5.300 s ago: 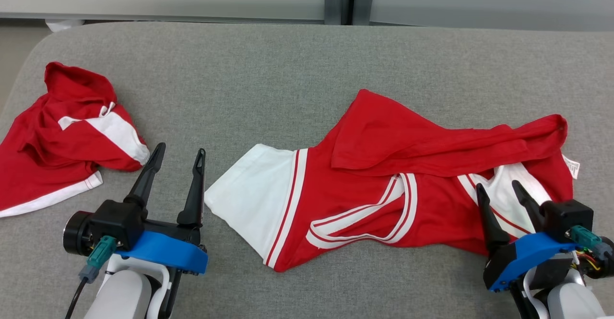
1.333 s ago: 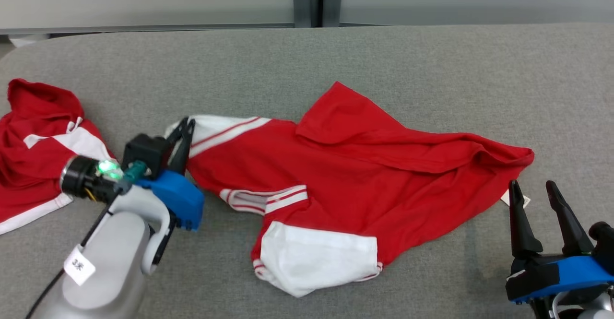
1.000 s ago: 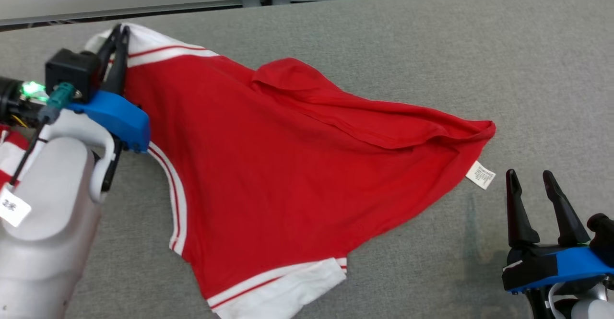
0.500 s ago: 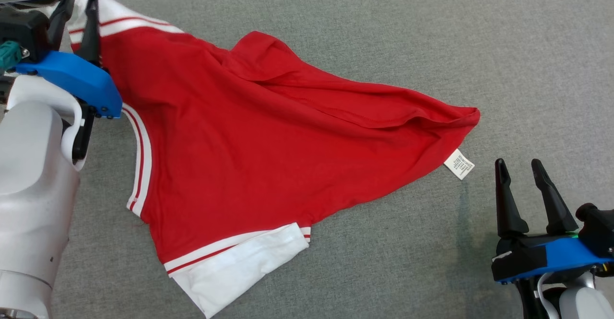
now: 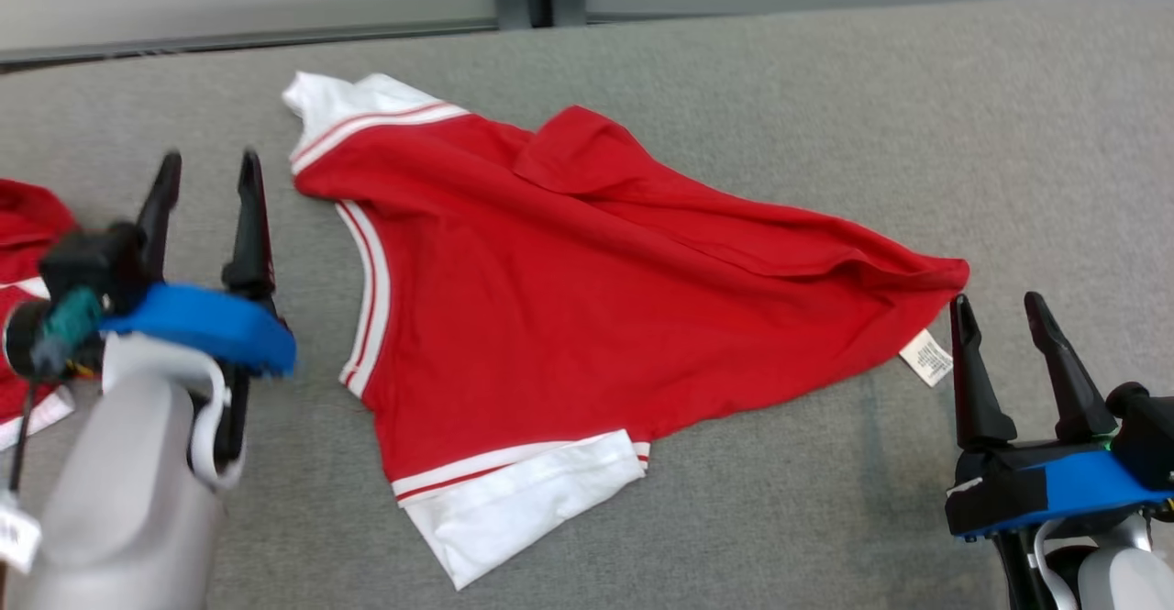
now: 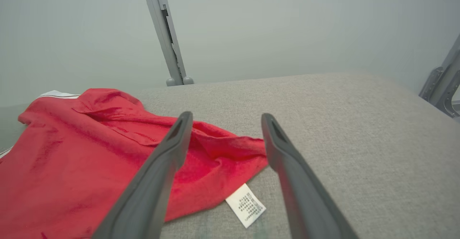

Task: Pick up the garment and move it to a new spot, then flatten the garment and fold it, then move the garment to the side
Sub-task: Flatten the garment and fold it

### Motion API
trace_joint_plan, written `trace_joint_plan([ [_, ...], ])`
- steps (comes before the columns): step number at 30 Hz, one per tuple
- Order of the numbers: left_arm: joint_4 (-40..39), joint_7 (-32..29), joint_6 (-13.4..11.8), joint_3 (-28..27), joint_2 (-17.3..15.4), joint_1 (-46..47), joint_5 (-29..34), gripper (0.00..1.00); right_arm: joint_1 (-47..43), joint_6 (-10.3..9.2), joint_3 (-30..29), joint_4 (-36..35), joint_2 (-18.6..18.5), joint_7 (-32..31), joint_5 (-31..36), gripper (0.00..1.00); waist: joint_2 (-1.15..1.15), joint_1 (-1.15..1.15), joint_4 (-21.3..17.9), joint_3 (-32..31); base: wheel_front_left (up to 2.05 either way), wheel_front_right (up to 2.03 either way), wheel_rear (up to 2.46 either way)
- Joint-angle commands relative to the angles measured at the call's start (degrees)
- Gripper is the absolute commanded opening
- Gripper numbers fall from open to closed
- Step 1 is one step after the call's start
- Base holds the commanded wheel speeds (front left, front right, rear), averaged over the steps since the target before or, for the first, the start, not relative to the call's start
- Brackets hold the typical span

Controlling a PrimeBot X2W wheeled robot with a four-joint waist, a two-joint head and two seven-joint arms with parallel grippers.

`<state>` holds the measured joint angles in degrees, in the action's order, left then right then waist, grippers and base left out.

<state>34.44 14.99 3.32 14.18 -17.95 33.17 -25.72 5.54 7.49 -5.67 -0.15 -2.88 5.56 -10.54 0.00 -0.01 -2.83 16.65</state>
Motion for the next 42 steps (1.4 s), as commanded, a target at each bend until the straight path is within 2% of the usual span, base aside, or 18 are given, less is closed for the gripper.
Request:
trace_joint_plan([
  [1, -3.1, 0.2, -0.8, -1.0, 0.3, -3.2, 0.9, 1.0, -0.8, 0.0, 0.1, -0.5, 0.0, -0.5, 0.6, 1.0, 0.0, 0.01, 0.4, -1.0, 0.0, 0.0, 0.0],
  [10, -18.7, 0.2, -3.4, -2.6, 2.0, -19.0, 4.2, 1.0, -3.9, 0.01, -0.1, -2.0, -0.4, -2.9, 1.9, 1.0, 0.0, 0.01, 3.4, -5.8, 0.0, 0.0, 0.0],
  [19, -27.7, -0.9, -6.3, -1.6, 1.6, -28.5, 5.5, 1.0, -7.1, 0.01, 0.9, -4.2, -0.7, -5.0, 2.2, 1.0, 0.0, 0.01, 4.0, -9.4, 0.0, 0.0, 0.0],
  [26, -31.5, -3.3, -7.4, -1.2, 0.9, -31.1, 5.4, 1.0, -8.2, 0.01, 0.8, -5.5, -0.7, -5.9, 1.9, 1.0, 0.0, 0.01, 4.2, -9.9, 0.0, 0.0, 0.0],
  [37, -32.8, -4.2, -7.5, -0.7, 0.1, -31.6, 5.0, 1.0, -7.2, 0.01, 1.1, -5.1, -0.6, -5.5, 1.8, 1.0, 0.0, 0.01, 4.1, -9.1, 0.0, 0.0, 0.0],
  [42, -32.5, -5.0, -6.8, 0.4, -0.1, -31.0, 5.1, 1.0, -7.0, 0.01, 1.1, -4.9, -0.5, -5.4, 1.7, 1.0, 0.0, 0.01, 4.1, -8.8, 0.0, 0.0, 0.0],
])
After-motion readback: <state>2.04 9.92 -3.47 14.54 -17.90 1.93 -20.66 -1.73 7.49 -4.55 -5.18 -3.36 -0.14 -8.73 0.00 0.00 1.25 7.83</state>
